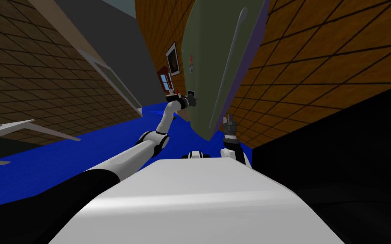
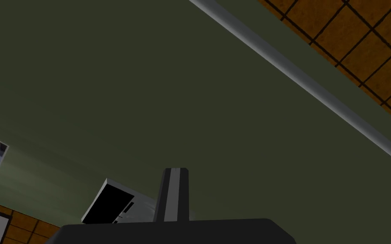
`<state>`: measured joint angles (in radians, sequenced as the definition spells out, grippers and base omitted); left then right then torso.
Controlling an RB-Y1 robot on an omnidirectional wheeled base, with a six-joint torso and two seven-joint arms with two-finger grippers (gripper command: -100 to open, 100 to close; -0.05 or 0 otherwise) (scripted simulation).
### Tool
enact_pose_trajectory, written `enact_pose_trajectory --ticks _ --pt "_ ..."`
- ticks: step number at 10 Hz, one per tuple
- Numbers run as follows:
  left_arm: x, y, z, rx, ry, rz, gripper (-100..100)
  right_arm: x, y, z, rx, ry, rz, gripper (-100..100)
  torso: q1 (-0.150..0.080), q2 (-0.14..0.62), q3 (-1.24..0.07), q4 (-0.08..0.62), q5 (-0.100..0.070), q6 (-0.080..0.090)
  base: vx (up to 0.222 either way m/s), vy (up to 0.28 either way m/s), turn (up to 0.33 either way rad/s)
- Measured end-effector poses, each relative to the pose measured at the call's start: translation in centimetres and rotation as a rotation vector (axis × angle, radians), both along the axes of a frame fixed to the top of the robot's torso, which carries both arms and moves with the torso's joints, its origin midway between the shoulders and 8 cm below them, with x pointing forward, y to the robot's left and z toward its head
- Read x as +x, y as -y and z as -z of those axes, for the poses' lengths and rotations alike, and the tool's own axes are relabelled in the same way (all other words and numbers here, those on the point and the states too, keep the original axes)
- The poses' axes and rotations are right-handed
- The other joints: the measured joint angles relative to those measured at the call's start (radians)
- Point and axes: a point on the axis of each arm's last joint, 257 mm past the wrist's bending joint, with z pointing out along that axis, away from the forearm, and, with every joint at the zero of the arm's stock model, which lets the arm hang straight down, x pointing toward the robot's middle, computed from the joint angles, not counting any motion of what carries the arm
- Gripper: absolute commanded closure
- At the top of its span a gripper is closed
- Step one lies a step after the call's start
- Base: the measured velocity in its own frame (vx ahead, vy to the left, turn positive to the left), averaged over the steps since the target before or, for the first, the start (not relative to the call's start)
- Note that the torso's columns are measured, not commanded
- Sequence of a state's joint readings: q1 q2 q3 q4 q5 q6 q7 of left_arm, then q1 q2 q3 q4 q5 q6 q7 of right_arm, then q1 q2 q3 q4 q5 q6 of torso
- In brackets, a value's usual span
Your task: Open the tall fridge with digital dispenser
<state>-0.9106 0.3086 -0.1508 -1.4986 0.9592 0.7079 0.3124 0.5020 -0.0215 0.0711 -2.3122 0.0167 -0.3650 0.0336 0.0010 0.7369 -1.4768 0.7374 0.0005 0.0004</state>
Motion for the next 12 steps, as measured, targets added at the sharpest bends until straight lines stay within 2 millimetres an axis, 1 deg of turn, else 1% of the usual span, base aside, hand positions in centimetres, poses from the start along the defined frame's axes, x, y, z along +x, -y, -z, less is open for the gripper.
enact_pose_trajectory --ticks 1,2,3,4,5,9,12 --pt "-1.4 1.4 0.7 0.011 -0.003 0.051 100 0.0 0.0 0.0 0.0 0.0 0.0 0 0.003 0.0 0.0 0.0 0.001 -0.001 0.062 0.132 0.151" --pt "-2.5 2.9 0.8 0.006 -0.006 0.097 100 0.0 0.0 0.0 0.0 0.0 0.0 0 0.0 0.001 0.001 0.001 0.0 0.001 0.029 0.064 -0.051" --pt "-3.4 3.4 0.4 0.0 -0.003 0.118 100 0.0 0.0 0.0 0.0 0.0 0.0 0 -0.005 0.003 0.002 0.001 -0.002 0.0 0.01 0.024 -0.01" --pt "-3.5 3.4 0.4 -0.001 -0.005 0.12 -100 0.0 0.0 0.0 0.0 0.0 0.0 0 -0.007 0.004 0.003 0.001 -0.002 0.0 0.023 -0.101 -0.05" --pt "-3.3 3.3 0.6 -0.006 -0.015 0.116 -100 0.0 0.0 0.0 0.001 0.0 0.0 0 -0.011 0.002 0.001 0.001 -0.003 0.0 0.036 -0.164 -0.041" --pt "-2.6 3.5 1.7 -0.027 -0.057 0.105 -100 0.0 0.0 0.0 0.001 0.0 0.0 0 0.0 0.001 0.001 0.0 0.0 -0.001 0.035 -0.191 -0.036" --pt "-2.0 3.6 2.6 -0.045 -0.092 0.095 -100 0.0 0.0 0.0 0.001 0.0 0.0 0 -0.001 0.0 0.0 0.0 0.0 -0.001 0.069 -0.188 -0.045"
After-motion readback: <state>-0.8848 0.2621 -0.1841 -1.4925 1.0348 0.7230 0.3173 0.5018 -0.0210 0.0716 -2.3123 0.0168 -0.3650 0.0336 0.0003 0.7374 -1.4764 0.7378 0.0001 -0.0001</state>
